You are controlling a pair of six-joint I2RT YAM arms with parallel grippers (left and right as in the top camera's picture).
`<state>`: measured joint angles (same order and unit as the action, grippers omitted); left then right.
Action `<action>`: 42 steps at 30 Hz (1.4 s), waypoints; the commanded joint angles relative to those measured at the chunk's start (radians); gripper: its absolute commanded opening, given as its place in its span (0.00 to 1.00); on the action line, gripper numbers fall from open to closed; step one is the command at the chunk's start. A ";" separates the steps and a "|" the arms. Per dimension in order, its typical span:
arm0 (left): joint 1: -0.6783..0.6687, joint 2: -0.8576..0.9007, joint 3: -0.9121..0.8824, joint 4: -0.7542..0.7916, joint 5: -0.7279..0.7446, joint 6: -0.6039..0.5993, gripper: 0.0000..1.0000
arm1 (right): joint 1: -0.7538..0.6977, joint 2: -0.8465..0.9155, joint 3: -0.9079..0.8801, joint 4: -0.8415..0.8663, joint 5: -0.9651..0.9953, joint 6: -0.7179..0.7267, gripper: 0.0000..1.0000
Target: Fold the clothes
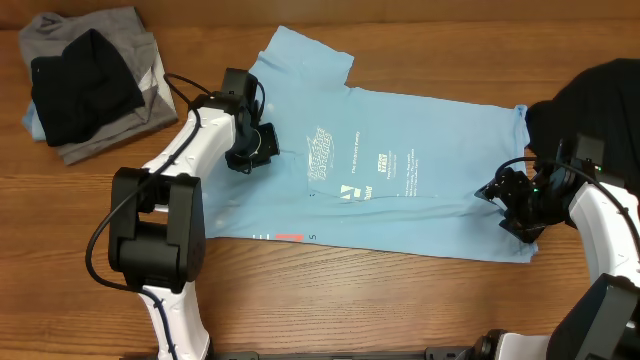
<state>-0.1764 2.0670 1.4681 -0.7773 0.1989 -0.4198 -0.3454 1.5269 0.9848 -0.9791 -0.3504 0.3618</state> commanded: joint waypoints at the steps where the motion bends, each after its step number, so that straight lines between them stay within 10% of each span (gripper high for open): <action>1: 0.000 0.008 0.001 0.042 0.007 -0.021 0.04 | -0.002 -0.012 -0.011 0.005 0.009 -0.011 0.80; 21: 0.094 0.005 0.205 0.132 0.031 0.043 0.25 | -0.002 -0.012 -0.010 0.010 0.067 -0.011 0.87; 28: 0.069 -0.076 0.446 0.049 0.038 0.100 0.84 | -0.002 -0.013 0.098 0.006 0.087 -0.011 0.95; 32: 0.065 -0.076 0.540 0.074 0.038 0.100 0.66 | -0.002 -0.013 0.233 -0.008 0.051 -0.012 1.00; 42: 0.062 0.045 0.551 0.249 0.037 0.181 0.73 | -0.001 -0.007 0.402 0.116 -0.010 -0.016 1.00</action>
<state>-0.1116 2.0277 2.0068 -0.5442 0.2295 -0.2947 -0.3454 1.5269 1.3258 -0.9016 -0.3389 0.3504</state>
